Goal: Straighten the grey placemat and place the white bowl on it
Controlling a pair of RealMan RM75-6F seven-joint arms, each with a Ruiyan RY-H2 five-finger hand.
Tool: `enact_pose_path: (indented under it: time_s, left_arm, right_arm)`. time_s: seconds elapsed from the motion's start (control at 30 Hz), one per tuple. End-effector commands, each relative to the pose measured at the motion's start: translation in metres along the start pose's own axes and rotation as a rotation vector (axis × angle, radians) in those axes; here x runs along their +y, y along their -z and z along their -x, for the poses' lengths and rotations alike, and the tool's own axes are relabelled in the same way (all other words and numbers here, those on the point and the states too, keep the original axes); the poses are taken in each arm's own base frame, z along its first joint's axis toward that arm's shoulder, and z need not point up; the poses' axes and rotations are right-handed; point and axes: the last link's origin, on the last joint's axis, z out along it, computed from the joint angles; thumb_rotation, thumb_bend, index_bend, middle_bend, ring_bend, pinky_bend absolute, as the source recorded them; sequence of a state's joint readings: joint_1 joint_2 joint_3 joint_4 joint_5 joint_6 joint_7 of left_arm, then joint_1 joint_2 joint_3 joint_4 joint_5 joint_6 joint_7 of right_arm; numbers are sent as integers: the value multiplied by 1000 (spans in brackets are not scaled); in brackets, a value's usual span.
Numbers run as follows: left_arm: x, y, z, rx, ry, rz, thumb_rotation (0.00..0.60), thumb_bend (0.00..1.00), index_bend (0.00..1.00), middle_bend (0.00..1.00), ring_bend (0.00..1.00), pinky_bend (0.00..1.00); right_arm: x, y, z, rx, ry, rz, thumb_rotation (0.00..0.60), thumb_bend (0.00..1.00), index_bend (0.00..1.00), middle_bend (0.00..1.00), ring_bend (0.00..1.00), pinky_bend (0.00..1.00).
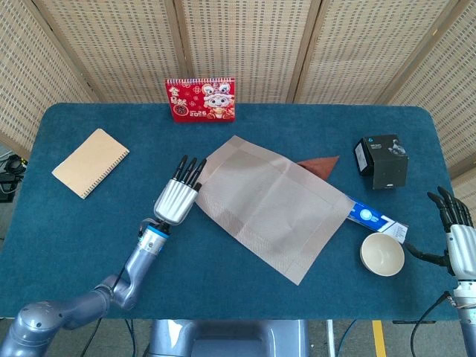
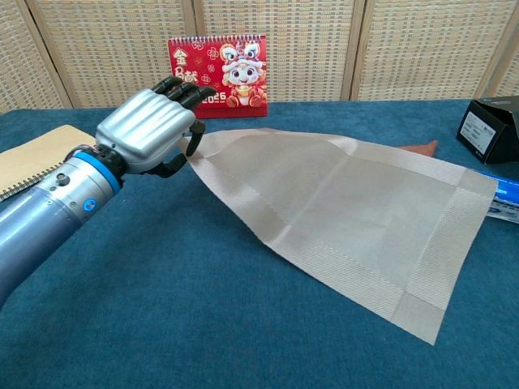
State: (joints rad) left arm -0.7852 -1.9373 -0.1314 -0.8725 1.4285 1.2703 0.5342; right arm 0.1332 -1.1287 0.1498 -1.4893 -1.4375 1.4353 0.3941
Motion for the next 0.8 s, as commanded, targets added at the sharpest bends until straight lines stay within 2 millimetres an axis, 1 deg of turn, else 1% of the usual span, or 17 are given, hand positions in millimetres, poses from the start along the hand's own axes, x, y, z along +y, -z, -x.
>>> enact_pose_path:
  time_s: [0.03,0.23,0.4,0.5,0.6,0.8]
  left_arm:
    - [-23,25,-1,-30,-14,-24,600,593,562,0,0,0]
    - [-37,53,-5,-72,-7,-22,600,593,567,0,0,0]
    - [-42,79,-8,-116,8,-13,600,596,570,0,0,0]
    - [-41,95,-12,-147,44,-10,600,597,572,0,0,0]
    - [-39,106,-16,-173,75,-6,600,598,579,0,0,0]
    - [-29,131,-28,-226,141,33,600,600,585,0,0,0]
  right_arm:
    - [-1,0,1,-2,4,-1,600,150,134,0,0,0]
    - [-2,1,4,-9,12,-5,600,150,134,0,0,0]
    - [-4,2,7,-18,18,-10,600,150,134,0,0,0]
    - [-5,3,8,-19,21,-14,600,150,134,0,0,0]
    - [-6,4,8,-18,23,-17,600,150,134,0,0,0]
    - [-9,6,7,-11,21,-23,600,150,135,0,0,0]
